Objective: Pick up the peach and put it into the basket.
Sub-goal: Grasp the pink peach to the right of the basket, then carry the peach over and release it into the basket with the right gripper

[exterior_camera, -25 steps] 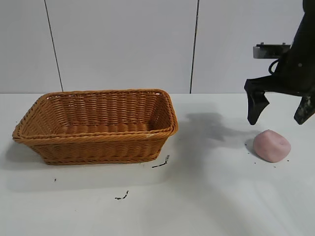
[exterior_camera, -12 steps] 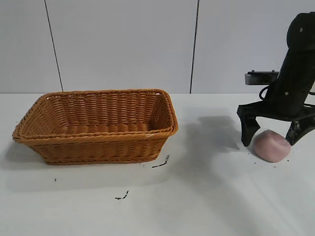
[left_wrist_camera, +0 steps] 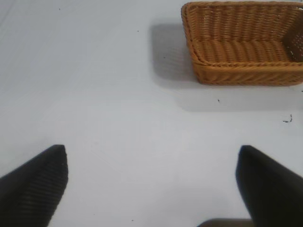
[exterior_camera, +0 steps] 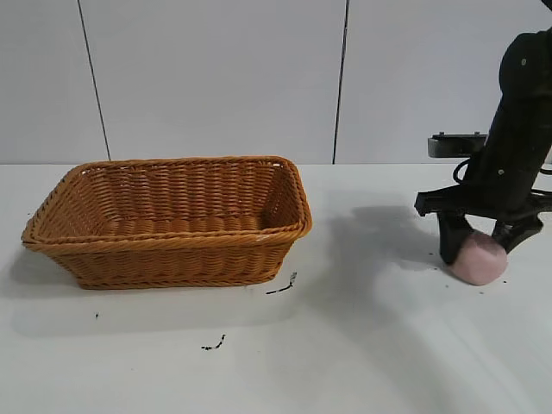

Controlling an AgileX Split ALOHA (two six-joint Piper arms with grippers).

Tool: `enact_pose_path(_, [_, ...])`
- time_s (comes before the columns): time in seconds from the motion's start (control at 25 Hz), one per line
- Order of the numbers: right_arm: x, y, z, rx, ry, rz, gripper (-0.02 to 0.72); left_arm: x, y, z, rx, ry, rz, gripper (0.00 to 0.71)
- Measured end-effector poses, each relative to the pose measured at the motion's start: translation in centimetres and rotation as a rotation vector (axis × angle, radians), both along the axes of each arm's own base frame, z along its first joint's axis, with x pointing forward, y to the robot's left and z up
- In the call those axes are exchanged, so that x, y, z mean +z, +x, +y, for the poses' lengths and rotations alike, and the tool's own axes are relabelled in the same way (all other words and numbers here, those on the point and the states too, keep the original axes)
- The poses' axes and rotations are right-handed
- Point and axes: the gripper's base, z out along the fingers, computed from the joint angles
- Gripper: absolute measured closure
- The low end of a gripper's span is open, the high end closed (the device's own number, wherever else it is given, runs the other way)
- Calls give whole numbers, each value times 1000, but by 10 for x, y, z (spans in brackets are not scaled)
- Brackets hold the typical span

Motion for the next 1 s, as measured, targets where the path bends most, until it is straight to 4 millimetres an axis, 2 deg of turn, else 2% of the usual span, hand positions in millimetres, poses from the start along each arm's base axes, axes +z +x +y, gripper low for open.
enact_pose_path(0.08, [25,3,0,5,-6,-39,715,0,0,0,0,0,0,17])
enact_pose_path(0.12, [25,3,0,5,-6,-39,715,0,0,0,0,0,0,17])
enact_pose_path(0.24, [79,6,0,5,-2,-123,715,0,0,0,0,0,0,17])
enact_pose_path(0.28, [110,6,0,5,0,-175,715,0,0,0,0,0,0,17])
enact_pose_path(0.36, [141,7,0,4,2,-221,715,0,0,0,0,0,0,17])
enact_pose_path(0.56, [185,10,7,19,15,-283,715,0,0,0,0,0,0,17])
enact_pose_path(0.64, [201,11,19,47,23,-331,715,0,0,0,0,0,0,17])
enact_pose_path(0.76, [224,15,51,118,43,-399,715,0,0,0,0,0,0,17])
enact_pose_path(0.88, [233,14,97,220,69,-431,715,0,0,0,0,0,0,17])
enact_pose_path(1.0, [229,9,146,327,97,-434,715,0,0,0,0,0,0,17])
